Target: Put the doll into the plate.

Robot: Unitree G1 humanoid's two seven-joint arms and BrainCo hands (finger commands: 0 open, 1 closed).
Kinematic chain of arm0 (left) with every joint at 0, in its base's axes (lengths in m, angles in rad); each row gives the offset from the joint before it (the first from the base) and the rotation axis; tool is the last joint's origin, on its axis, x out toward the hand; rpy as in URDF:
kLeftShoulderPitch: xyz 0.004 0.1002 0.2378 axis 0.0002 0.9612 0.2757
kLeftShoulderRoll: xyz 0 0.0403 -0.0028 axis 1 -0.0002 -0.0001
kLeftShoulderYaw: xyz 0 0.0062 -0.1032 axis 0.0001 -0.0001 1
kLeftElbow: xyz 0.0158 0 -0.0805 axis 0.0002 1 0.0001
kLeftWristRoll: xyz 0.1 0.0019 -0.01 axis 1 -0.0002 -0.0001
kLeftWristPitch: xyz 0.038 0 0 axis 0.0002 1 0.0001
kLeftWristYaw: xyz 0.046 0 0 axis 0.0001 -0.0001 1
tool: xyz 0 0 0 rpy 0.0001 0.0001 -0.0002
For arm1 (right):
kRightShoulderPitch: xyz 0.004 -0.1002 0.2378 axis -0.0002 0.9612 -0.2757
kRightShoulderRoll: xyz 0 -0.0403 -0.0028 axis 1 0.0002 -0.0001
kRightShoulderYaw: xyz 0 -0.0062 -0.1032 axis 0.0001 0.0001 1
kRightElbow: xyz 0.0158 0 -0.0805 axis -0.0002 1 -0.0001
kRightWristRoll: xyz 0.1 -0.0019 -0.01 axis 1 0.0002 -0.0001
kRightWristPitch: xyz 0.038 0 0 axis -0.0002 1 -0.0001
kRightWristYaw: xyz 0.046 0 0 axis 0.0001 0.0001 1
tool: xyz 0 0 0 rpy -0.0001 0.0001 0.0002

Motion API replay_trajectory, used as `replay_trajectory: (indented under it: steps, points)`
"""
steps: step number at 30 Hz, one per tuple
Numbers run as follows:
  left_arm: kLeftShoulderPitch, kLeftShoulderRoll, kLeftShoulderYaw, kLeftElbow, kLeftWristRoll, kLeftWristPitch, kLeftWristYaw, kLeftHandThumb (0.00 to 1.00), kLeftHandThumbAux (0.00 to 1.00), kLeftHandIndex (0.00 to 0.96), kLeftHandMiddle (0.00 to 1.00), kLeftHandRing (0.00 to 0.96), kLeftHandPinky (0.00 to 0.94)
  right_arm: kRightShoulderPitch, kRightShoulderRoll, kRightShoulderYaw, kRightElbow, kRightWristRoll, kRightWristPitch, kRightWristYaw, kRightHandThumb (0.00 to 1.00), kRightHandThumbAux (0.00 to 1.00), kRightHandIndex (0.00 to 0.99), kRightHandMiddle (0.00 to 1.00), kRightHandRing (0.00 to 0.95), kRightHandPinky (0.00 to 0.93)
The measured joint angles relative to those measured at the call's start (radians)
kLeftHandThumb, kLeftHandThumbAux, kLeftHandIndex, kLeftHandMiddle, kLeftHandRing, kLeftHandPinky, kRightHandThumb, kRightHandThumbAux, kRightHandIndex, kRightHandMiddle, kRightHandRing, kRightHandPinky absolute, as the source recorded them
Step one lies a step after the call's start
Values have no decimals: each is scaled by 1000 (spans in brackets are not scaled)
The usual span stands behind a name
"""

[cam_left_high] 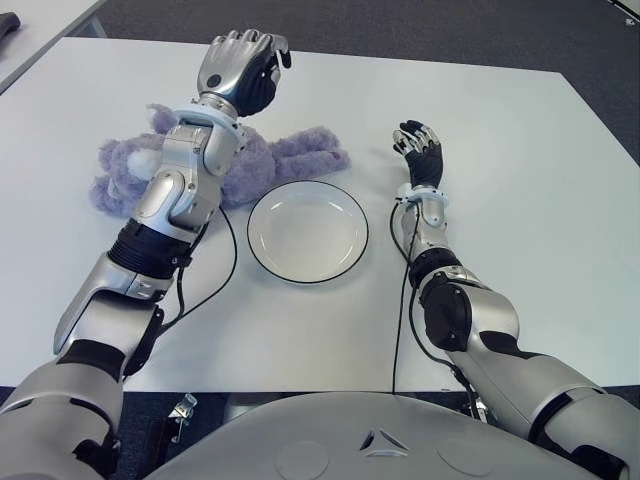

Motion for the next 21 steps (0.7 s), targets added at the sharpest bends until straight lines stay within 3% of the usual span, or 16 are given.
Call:
replay_trajectory:
  steps: [1, 4, 5, 9, 12, 14, 18, 20, 21]
  points:
    - [0, -1, 0, -4, 0, -2, -2, 850, 667, 399, 518, 746, 545, 0, 0, 2, 0, 0, 0, 0, 273, 825, 286, 290, 270, 290]
    - [0, 0, 0, -17, 0, -11, -5, 851, 666, 400, 522, 760, 597, 0, 0, 5, 0, 0, 0, -1, 270, 825, 287, 290, 270, 291]
    - [0, 0, 0, -21, 0, -13, -5, 852, 665, 401, 526, 777, 695, 0, 0, 6, 0, 0, 0, -1, 269, 824, 288, 287, 270, 295]
    - [1, 4, 1, -34, 1, -33, -5, 853, 661, 412, 560, 794, 803, 0, 1, 8, 0, 0, 0, -1, 284, 821, 290, 279, 266, 298]
    - [4, 20, 1, -43, 10, -49, -5, 849, 658, 418, 591, 792, 782, 0, 2, 10, 0, 0, 0, -2, 285, 817, 289, 279, 267, 303]
    - [7, 34, 2, -52, 20, -57, -5, 734, 681, 432, 761, 791, 766, 0, 2, 10, 0, 0, 0, -2, 285, 816, 288, 280, 269, 305]
    - [15, 71, 2, -65, 55, -72, -6, 695, 692, 421, 740, 714, 665, 0, 2, 12, 0, 0, 0, -2, 285, 813, 298, 285, 275, 307]
    - [19, 96, 1, -70, 82, -78, -12, 446, 373, 181, 574, 557, 504, 0, 2, 12, 0, 0, 0, -2, 297, 813, 301, 281, 272, 306]
    - [21, 108, 1, -71, 94, -82, -18, 417, 336, 148, 549, 534, 483, 0, 2, 12, 0, 0, 0, -2, 300, 812, 302, 281, 271, 306]
